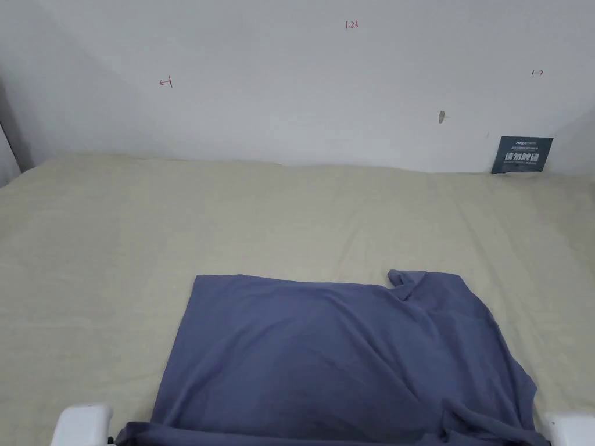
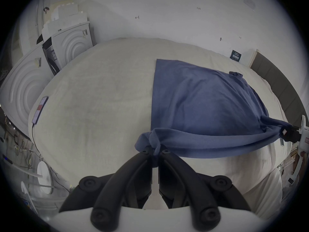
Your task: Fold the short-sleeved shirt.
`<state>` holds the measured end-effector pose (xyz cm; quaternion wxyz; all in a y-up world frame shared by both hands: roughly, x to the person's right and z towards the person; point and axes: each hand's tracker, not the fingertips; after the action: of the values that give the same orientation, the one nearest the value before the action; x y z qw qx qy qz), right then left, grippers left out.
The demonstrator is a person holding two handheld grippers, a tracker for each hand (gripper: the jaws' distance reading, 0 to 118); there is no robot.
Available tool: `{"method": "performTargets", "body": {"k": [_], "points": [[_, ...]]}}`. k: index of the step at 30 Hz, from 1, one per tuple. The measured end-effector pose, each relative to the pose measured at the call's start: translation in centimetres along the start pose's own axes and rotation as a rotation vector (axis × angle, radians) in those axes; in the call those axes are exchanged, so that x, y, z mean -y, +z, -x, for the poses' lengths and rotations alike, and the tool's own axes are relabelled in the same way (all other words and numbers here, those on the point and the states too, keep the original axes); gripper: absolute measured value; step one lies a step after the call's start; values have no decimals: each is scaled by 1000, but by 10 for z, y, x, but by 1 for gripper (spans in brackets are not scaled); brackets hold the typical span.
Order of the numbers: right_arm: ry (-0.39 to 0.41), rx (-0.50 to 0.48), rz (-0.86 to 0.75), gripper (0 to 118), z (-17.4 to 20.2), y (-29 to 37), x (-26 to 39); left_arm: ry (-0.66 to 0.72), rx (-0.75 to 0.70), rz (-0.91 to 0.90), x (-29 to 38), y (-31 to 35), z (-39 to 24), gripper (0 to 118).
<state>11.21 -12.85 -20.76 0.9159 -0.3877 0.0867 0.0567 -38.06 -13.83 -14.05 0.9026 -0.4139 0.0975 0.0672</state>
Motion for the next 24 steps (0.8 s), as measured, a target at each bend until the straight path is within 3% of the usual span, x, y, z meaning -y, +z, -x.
{"method": "performTargets", "body": {"k": [6,15,16,17,18,19,20,24], "points": [[47,-1,56,16,-7,-63,-52,-29,-35,42,-48,-54,-15,5],[6,-33,174,18,-14,-131,-74,-35,-55,99,-69,-107,-21,11],[-17,-30,195,24,-14,-135,-72,-45,-66,107,-69,-110,-22,24],[-38,-34,205,43,-16,-137,-71,-67,-95,123,-67,-112,-22,44],[-69,-38,211,81,-18,-137,-70,-84,-103,129,-65,-113,-23,73],[-96,-44,197,103,-21,-135,-68,-86,-89,124,-63,-111,-21,86],[-121,-75,164,115,-24,-129,-66,-81,-75,111,-61,-105,-20,88],[-211,-116,39,116,-32,-90,-65,-36,-57,47,-56,-71,-17,87]]}}
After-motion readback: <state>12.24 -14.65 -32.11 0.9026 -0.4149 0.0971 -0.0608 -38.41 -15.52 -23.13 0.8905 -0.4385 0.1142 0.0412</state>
